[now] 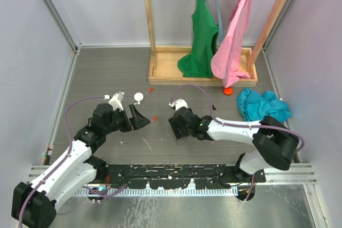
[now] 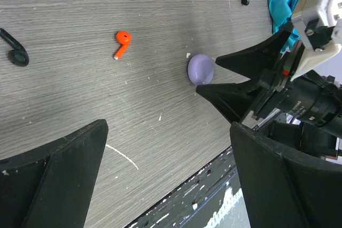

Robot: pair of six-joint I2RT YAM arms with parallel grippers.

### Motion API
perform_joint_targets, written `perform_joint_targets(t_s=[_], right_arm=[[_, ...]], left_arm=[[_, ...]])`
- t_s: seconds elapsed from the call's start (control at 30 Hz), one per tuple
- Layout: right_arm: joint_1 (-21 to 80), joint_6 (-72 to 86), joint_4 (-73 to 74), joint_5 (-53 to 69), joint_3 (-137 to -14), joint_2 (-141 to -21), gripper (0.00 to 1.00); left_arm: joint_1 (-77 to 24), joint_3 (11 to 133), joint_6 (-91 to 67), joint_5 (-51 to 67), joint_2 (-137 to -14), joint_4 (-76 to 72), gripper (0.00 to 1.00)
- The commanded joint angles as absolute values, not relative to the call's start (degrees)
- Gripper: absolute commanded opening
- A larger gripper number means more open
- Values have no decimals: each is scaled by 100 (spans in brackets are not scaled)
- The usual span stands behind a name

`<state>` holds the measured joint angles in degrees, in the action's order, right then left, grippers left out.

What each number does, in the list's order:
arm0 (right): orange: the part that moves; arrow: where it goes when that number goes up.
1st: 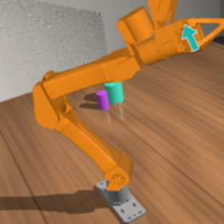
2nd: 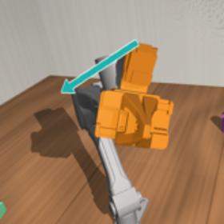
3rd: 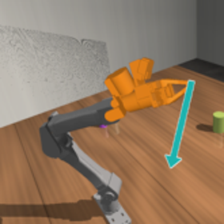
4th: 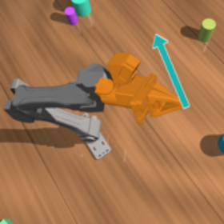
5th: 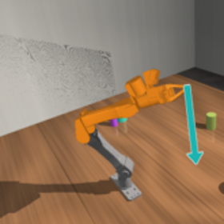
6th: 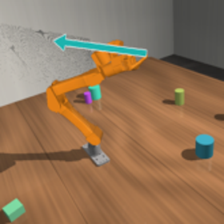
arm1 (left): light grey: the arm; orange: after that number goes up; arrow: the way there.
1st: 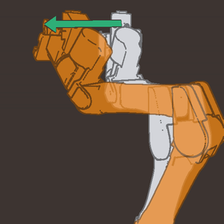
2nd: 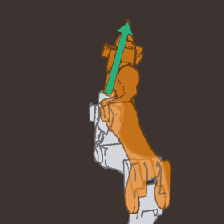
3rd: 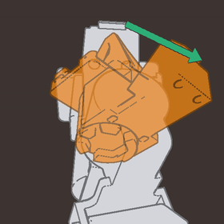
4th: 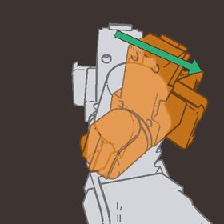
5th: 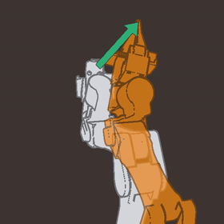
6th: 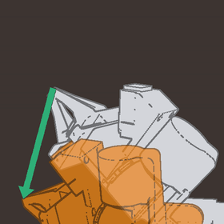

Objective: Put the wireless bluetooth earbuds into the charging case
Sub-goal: Pick up the charging case at the center of the board.

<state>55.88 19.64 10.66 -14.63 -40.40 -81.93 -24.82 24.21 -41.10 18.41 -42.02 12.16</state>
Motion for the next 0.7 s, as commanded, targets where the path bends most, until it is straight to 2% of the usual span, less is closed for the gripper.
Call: perform_joint_targets(t_s=[0.0, 0.37, 0.67], right_arm=[[5598, 1558, 498, -1796, -4126, -8369, 70], [5601, 1340, 149, -1605, -3913, -8512, 57], [5607, 1274, 162, -1432, -3793, -8369, 47]], left_arm=[[-2507, 2496, -4004, 2095, -4415, 525, 99], [-2513, 2611, -4006, 2293, -5024, 84, 100], [-2514, 2728, -4253, 2896, -5826, -433, 91]])
